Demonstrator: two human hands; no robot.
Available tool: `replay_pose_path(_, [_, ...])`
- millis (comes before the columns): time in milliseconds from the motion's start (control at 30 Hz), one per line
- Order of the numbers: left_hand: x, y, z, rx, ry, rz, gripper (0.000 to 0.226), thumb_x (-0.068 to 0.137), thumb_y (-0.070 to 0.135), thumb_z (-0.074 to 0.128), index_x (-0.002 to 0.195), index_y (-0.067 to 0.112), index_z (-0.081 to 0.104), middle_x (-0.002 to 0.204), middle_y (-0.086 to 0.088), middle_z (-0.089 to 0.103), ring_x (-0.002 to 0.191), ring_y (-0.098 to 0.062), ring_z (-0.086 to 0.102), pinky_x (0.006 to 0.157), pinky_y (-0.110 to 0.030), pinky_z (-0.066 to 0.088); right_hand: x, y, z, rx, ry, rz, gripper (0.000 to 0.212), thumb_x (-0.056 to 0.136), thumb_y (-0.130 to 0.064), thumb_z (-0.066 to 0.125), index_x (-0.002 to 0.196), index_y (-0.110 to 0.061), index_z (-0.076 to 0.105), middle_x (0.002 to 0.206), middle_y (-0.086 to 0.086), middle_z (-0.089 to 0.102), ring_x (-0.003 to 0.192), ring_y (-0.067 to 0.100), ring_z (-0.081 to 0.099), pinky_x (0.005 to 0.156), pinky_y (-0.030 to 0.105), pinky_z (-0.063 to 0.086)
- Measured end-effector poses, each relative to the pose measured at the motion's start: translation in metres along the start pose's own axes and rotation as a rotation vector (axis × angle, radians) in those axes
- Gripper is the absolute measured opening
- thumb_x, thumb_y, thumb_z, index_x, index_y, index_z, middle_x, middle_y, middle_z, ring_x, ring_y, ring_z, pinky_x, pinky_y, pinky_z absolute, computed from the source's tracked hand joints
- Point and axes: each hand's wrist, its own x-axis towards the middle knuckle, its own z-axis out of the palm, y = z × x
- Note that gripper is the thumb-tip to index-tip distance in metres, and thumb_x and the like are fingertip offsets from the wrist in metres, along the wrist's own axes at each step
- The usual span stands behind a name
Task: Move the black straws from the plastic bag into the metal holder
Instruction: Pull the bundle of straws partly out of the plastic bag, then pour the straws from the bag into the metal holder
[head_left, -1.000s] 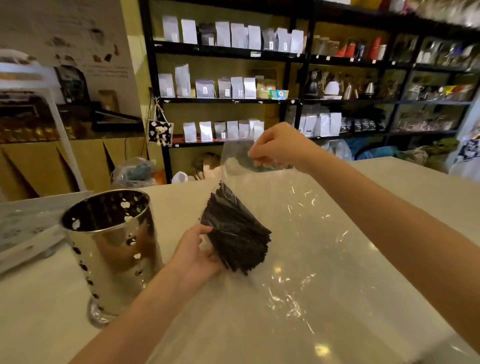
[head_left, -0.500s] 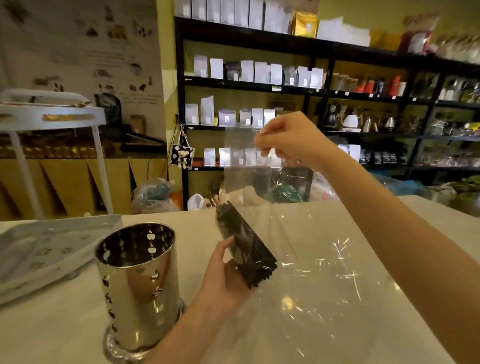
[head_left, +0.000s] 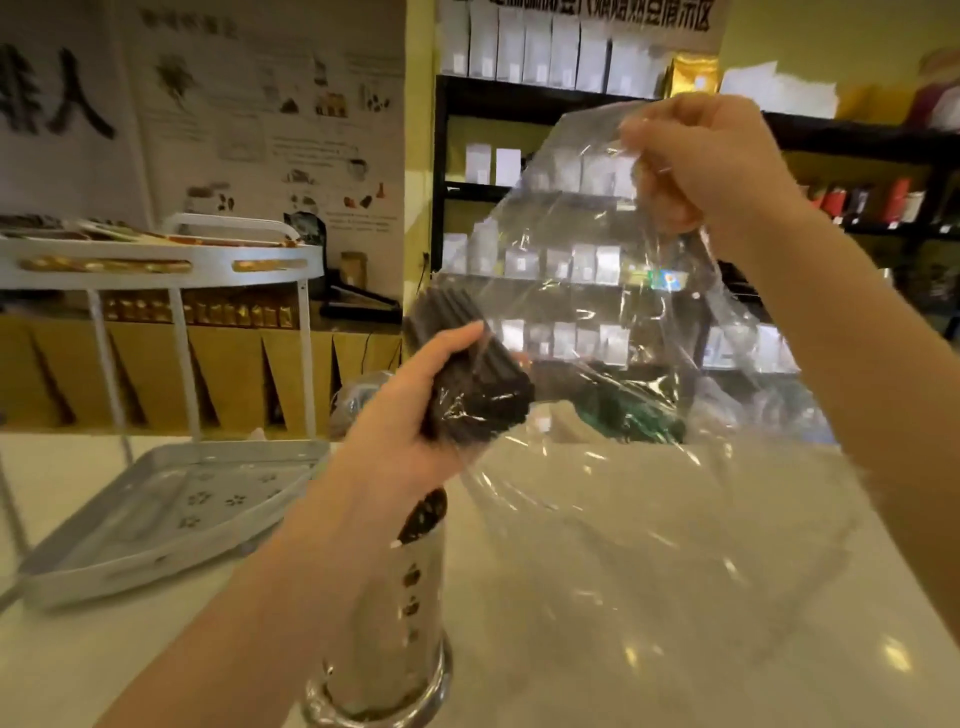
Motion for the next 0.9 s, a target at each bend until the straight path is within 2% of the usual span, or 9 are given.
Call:
replay_pose_path(133, [0.006, 0.047, -0.014, 0.188, 0.048, 0.039, 0.041, 0.065, 0.016, 0.067, 0.106, 0.012, 0.059, 0.09, -0.011, 0.068, 0.084, -0.022, 0.063, 0.084, -0.039, 0.051, 0.01, 0.005, 0.019, 0.012, -0.024, -0.029, 0.021, 0.088, -0.011, 0.056, 0.068, -0.016, 0.054, 0.037, -0.007, 0.049, 0.03, 0.007, 0.033, 0.029, 0.015, 0.026])
replay_pose_path(267, [0.023, 0.083, -0.037, 0.362, 0.147, 0.063, 0.055, 0.057, 0.014, 0.072, 0.109, 0.011, 0.057, 0.092, -0.012, 0.07, 0.083, -0.023, 0.068, 0.069, -0.04, 0.055, 0.018, 0.024, 0.045, 0.005, 0.013, 0.015, 0.024, 0.09, -0.014, 0.055, 0.065, -0.014, 0.055, 0.03, -0.01, 0.047, 0.025, 0.003, 0.034, 0.029, 0.014, 0.026])
replay_pose_path(367, [0.034, 0.099, -0.048, 0.46, 0.155, 0.046, 0.033, 0.066, 0.012, 0.068, 0.097, 0.01, 0.059, 0.077, -0.009, 0.072, 0.066, -0.021, 0.07, 0.057, -0.034, 0.059, 0.021, 0.04, 0.063, 0.065, 0.026, 0.083, 0.03, 0.089, -0.01, 0.054, 0.06, -0.012, 0.055, 0.029, -0.008, 0.046, 0.024, 0.005, 0.032, 0.029, 0.013, 0.025])
replay_pose_path(433, [0.042, 0.106, -0.051, 0.523, 0.204, 0.071, 0.022, 0.073, 0.012, 0.065, 0.094, 0.011, 0.058, 0.081, -0.009, 0.071, 0.071, -0.021, 0.069, 0.062, -0.035, 0.059, 0.02, 0.046, 0.072, 0.129, 0.026, 0.146, 0.033, 0.09, -0.01, 0.053, 0.058, -0.012, 0.054, 0.029, -0.007, 0.045, 0.024, 0.005, 0.031, 0.029, 0.013, 0.022])
replay_pose_path(500, [0.051, 0.112, -0.055, 0.584, 0.251, 0.095, 0.032, 0.073, 0.012, 0.068, 0.102, 0.01, 0.055, 0.093, -0.011, 0.068, 0.083, -0.024, 0.067, 0.067, -0.038, 0.058, 0.02, 0.046, 0.08, 0.156, 0.056, 0.234, 0.033, 0.089, -0.017, 0.056, 0.056, -0.012, 0.052, 0.031, -0.007, 0.043, 0.026, 0.006, 0.03, 0.03, 0.014, 0.022])
replay_pose_path(567, [0.056, 0.116, -0.053, 0.662, 0.293, 0.111, 0.032, 0.072, 0.013, 0.069, 0.101, 0.011, 0.053, 0.092, -0.01, 0.065, 0.082, -0.024, 0.064, 0.06, -0.036, 0.057, 0.019, 0.046, 0.087, 0.154, 0.067, 0.269, 0.031, 0.083, -0.024, 0.064, 0.058, -0.012, 0.051, 0.037, -0.005, 0.041, 0.028, 0.007, 0.029, 0.032, 0.015, 0.021])
replay_pose_path(633, [0.061, 0.119, -0.05, 0.727, 0.334, 0.131, 0.029, 0.072, 0.015, 0.07, 0.095, 0.012, 0.052, 0.088, -0.009, 0.063, 0.08, -0.023, 0.062, 0.06, -0.035, 0.054, 0.019, 0.047, 0.092, 0.131, 0.025, 0.228, 0.03, 0.079, -0.026, 0.07, 0.059, -0.012, 0.052, 0.038, -0.007, 0.041, 0.03, 0.007, 0.028, 0.033, 0.017, 0.023])
replay_pose_path(733, [0.07, 0.124, -0.046, 0.759, 0.344, 0.193, 0.046, 0.069, 0.014, 0.072, 0.109, 0.01, 0.05, 0.094, -0.011, 0.064, 0.083, -0.024, 0.063, 0.065, -0.035, 0.054, 0.023, 0.046, 0.096, 0.127, 0.019, 0.182, 0.024, 0.078, -0.025, 0.071, 0.065, -0.013, 0.054, 0.047, -0.007, 0.044, 0.035, 0.006, 0.03, 0.036, 0.02, 0.028])
replay_pose_path(900, [0.082, 0.13, -0.042, 0.782, 0.328, 0.327, 0.049, 0.068, 0.013, 0.074, 0.107, 0.009, 0.046, 0.088, -0.008, 0.063, 0.075, -0.019, 0.064, 0.044, -0.023, 0.054, 0.026, 0.039, 0.103, 0.232, 0.023, 0.149, 0.019, 0.08, -0.02, 0.068, 0.084, -0.003, 0.059, 0.062, 0.004, 0.043, 0.037, 0.006, 0.031, 0.032, 0.016, 0.026])
